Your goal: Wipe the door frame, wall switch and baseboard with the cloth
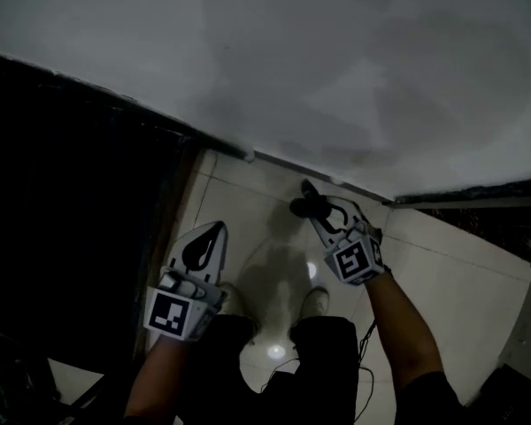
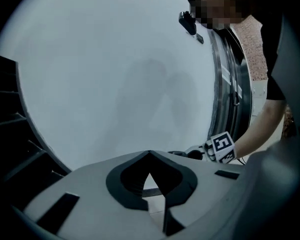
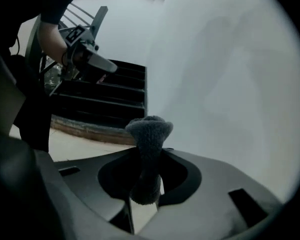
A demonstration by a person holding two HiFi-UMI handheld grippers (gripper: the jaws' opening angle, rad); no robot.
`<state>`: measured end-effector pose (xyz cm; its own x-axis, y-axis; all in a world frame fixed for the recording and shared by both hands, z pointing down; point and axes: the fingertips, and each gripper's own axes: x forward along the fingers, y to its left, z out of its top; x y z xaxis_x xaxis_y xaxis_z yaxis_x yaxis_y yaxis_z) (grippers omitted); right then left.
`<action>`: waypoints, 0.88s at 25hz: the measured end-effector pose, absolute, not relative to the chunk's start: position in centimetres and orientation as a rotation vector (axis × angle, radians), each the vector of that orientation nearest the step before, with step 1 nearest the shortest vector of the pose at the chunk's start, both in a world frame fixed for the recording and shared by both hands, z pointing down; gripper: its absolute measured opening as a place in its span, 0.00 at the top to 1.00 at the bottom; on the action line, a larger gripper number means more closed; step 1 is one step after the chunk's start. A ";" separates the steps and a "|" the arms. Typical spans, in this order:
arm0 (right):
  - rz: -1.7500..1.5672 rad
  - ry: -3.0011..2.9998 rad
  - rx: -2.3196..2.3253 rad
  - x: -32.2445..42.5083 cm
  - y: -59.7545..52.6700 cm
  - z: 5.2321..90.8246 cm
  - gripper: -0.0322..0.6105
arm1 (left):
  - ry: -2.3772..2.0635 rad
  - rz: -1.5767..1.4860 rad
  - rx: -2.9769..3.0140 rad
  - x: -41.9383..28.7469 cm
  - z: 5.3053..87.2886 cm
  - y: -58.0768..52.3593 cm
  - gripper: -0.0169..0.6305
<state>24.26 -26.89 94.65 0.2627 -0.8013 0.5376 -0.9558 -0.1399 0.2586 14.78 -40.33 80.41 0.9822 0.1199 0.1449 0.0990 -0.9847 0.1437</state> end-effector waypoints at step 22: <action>0.598 -1.451 2.317 34.3 -44.3 131.2 0.81 | 0.184 0.211 2.913 19.2 99.8 -43.2 0.97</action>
